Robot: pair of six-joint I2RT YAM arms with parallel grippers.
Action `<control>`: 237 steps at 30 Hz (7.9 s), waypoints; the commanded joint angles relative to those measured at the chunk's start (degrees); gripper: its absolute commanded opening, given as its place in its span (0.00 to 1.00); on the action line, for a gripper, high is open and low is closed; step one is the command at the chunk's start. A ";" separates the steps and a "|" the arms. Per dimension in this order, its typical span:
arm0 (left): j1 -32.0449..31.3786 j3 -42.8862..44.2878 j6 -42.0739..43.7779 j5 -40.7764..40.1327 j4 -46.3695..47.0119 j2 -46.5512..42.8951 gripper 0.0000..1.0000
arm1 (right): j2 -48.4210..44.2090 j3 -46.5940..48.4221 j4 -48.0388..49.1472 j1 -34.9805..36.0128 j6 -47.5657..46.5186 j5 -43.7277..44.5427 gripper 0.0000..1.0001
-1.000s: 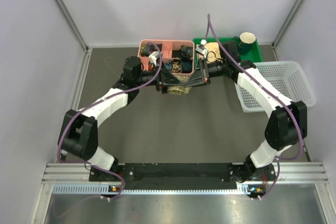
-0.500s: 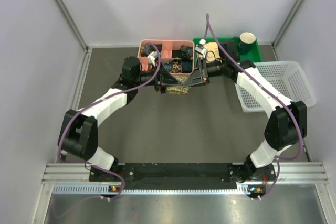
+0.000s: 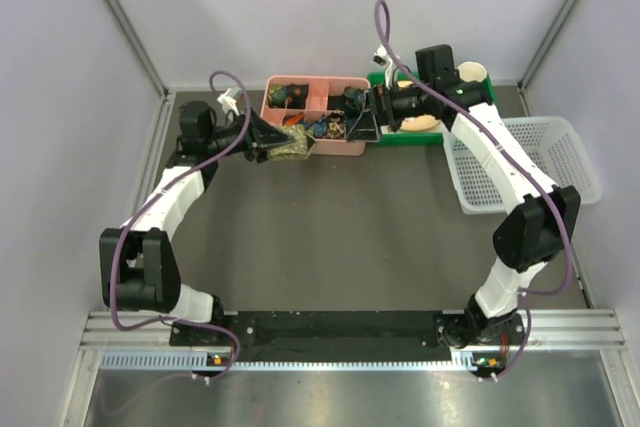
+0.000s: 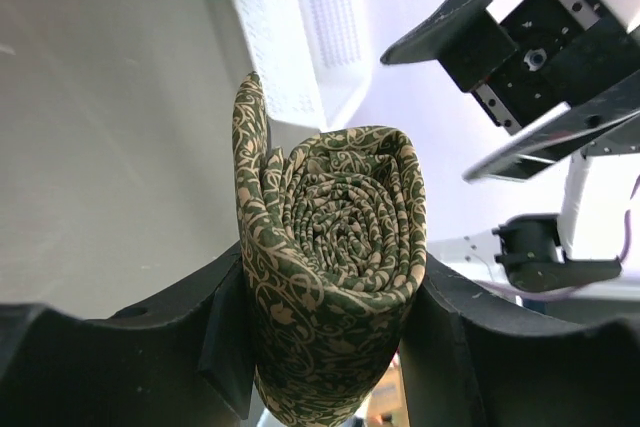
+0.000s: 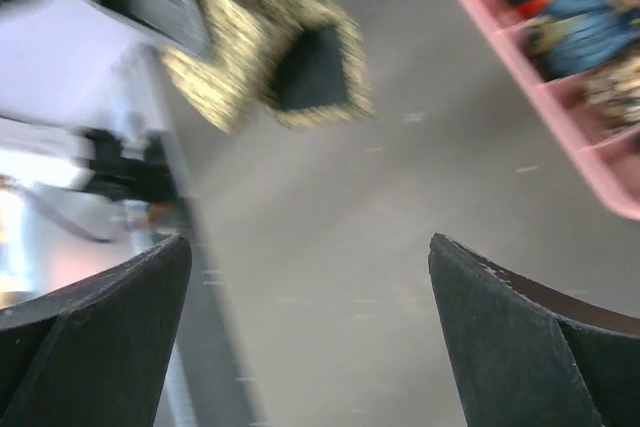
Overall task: Roll the ties
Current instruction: Move the storage box to the center of the board, then place the tie in the storage box.
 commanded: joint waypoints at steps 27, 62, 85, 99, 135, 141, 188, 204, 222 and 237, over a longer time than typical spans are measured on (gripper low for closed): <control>17.12 1.22 12.19 -2.60 -12.23 -9.48 0.00 | 36.54 25.37 -0.18 10.19 -47.40 34.92 0.87; 17.92 20.89 62.78 -9.27 -54.30 -0.52 0.00 | 23.02 5.79 -18.73 12.03 -73.95 16.81 0.00; -6.34 21.17 106.68 -9.90 -90.01 2.47 0.00 | -0.55 -27.19 -14.77 17.22 -83.27 19.01 0.00; -11.52 21.79 94.82 -19.55 -91.17 11.17 0.00 | -0.72 -27.98 -13.19 17.22 -84.59 20.59 0.00; -20.49 22.59 85.05 -39.67 -78.33 19.88 0.00 | -3.53 -31.93 -12.75 17.13 -91.09 19.98 0.00; -20.58 19.95 84.08 -43.46 -73.67 19.17 0.00 | -3.53 -32.11 -12.66 17.22 -91.44 20.06 0.00; -27.09 13.00 79.51 -50.85 -60.83 7.48 0.63 | -0.81 -29.83 -13.19 17.13 -89.51 19.27 0.00; -27.35 4.83 79.78 -48.48 -55.92 6.52 0.27 | -0.98 -30.27 -13.10 17.13 -88.37 18.75 0.00; -27.44 10.80 78.89 -49.71 -61.44 5.02 0.78 | -1.16 -30.97 -12.92 17.22 -88.72 19.54 0.00; -26.56 21.61 73.71 -53.48 -64.88 -0.51 0.82 | -0.90 -30.79 -10.73 17.13 -80.21 19.80 0.00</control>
